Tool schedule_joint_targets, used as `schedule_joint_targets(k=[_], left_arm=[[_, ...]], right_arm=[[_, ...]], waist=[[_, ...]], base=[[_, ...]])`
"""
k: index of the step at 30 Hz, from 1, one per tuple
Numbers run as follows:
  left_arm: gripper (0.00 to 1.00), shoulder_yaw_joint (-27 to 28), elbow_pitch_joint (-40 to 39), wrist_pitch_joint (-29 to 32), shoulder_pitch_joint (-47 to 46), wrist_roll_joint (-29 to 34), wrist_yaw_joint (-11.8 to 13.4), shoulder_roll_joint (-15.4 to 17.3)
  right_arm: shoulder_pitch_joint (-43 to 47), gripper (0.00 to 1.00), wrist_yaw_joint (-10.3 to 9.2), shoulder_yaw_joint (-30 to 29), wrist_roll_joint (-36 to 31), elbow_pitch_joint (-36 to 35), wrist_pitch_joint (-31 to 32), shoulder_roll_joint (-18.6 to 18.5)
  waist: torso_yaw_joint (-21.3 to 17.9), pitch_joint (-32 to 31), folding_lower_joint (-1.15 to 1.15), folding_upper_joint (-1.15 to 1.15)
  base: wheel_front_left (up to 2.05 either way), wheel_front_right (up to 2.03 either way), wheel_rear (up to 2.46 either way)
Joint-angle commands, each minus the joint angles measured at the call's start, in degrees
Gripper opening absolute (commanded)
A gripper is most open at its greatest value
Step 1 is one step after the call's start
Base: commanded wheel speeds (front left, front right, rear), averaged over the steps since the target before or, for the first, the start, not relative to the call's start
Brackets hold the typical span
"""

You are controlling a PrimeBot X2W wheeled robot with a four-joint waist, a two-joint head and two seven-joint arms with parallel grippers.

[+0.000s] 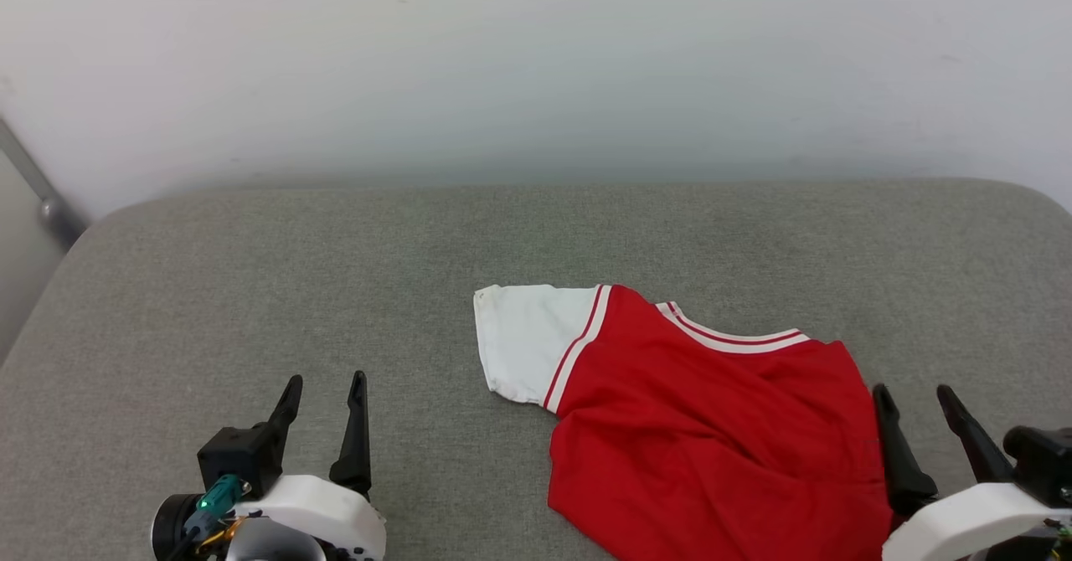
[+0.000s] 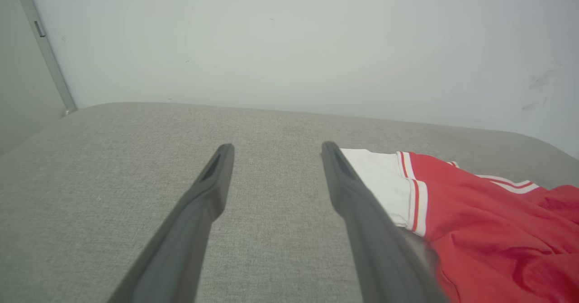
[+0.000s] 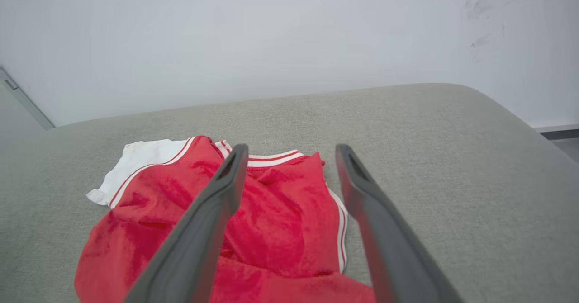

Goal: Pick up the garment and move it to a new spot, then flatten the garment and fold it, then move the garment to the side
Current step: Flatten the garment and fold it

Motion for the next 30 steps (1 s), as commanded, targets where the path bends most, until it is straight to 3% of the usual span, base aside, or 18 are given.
schedule_joint_targets(k=[1, 5, 14, 22, 30], left_arm=[[1.00, -0.2, -0.3, 0.4, -0.6, 0.2, 0.2, 0.2], [1.00, -1.2, 0.3, 2.0, -3.1, 0.8, -0.2, 0.7], [1.00, -4.6, 5.2, 10.4, -16.9, 0.0, -5.6, 1.4], [1.00, -9.3, 12.0, 27.1, -28.5, -2.8, -11.2, 4.2], [1.00, -17.3, 15.6, 44.8, -33.1, -9.4, -12.5, 8.5]], right_arm=[[-0.9, 1.00, -0.02, 0.9, -0.5, -1.0, -0.6, -0.4], [-1.3, 1.00, -0.02, 2.3, -1.6, -2.6, -0.2, -0.2], [-4.3, 1.00, -0.02, 4.7, -2.2, -5.9, 0.5, 0.4], [-6.5, 1.00, -0.02, 5.1, -1.9, -5.9, 0.0, 0.7], [-7.5, 1.00, -0.02, 6.1, -1.0, -4.6, -1.3, 1.0]], waist=[[0.0, 0.2, 0.00, 0.00], [-0.1, 1.2, 0.00, 0.00], [-3.2, 9.3, 0.00, 0.00], [-6.9, 14.8, 0.00, 0.00], [-9.8, 17.8, 0.00, 0.00]], base=[[0.00, 0.00, 0.00], [0.00, 0.00, 0.00], [0.00, 0.00, 0.00], [0.00, 0.00, 0.00], [0.00, 0.00, 0.00]])
